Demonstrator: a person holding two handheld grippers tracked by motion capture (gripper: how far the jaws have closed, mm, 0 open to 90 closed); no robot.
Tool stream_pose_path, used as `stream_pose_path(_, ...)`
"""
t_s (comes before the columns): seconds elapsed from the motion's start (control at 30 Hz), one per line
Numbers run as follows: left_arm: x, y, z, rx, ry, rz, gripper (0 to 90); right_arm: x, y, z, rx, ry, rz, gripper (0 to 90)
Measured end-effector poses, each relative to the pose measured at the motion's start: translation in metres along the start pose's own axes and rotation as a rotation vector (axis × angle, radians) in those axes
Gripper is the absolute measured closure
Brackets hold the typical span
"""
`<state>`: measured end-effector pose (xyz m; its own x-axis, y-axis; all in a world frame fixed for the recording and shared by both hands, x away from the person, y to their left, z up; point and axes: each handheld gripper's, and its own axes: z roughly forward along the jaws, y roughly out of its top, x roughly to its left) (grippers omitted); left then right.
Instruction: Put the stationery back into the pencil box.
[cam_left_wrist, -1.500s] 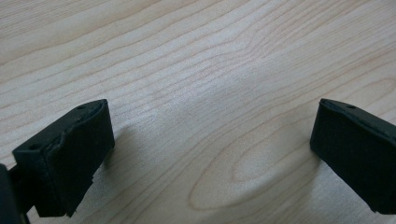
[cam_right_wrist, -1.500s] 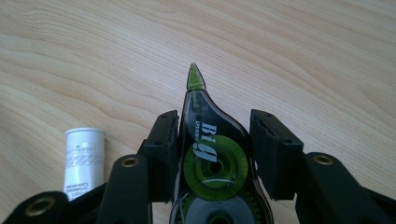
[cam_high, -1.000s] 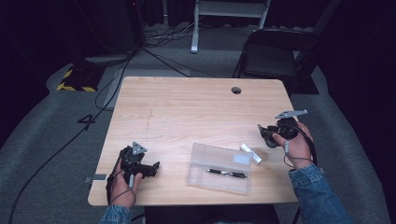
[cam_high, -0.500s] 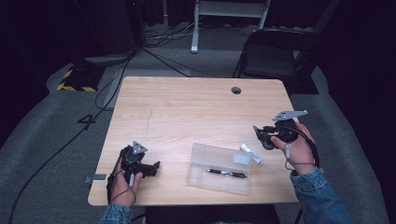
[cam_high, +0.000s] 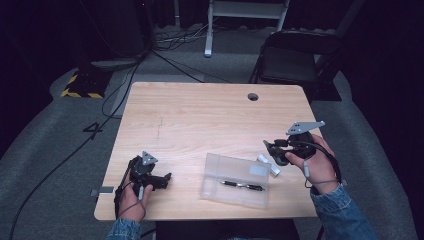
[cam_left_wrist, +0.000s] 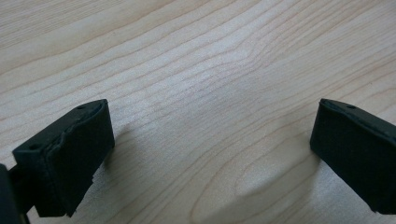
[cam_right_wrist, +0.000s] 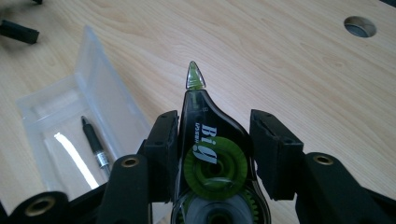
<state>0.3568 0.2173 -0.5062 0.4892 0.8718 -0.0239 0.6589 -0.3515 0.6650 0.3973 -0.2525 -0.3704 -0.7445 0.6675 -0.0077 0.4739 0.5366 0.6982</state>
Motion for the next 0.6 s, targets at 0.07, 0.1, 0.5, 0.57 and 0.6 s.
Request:
stream_pose_path(0.07, 0.000, 0.000, 0.000, 0.000, 0.000, 0.000, 0.1, 0.004, 0.001, 0.000, 0.001, 0.015, -0.007, 53.8)
stream_pose_path(0.1, 0.000, 0.000, 0.000, 0.000, 0.000, 0.000, 0.0, 0.006, 0.002, 0.000, 0.003, 0.020, -0.013, 53.8)
stream_pose_path(0.5, 0.000, 0.000, 0.000, 0.000, 0.000, 0.000, 0.1, 0.027, 0.005, 0.005, 0.038, 0.115, -0.065, 53.8)
stream_pose_path(0.57, 0.000, 0.000, 0.000, 0.000, 0.000, 0.000, 0.1, 0.031, 0.005, 0.007, 0.044, 0.127, -0.077, 53.8)
stream_pose_path(0.6, 0.000, 0.000, 0.000, 0.000, 0.000, 0.000, 0.1, 0.033, 0.005, 0.008, 0.049, 0.133, -0.083, 53.8)
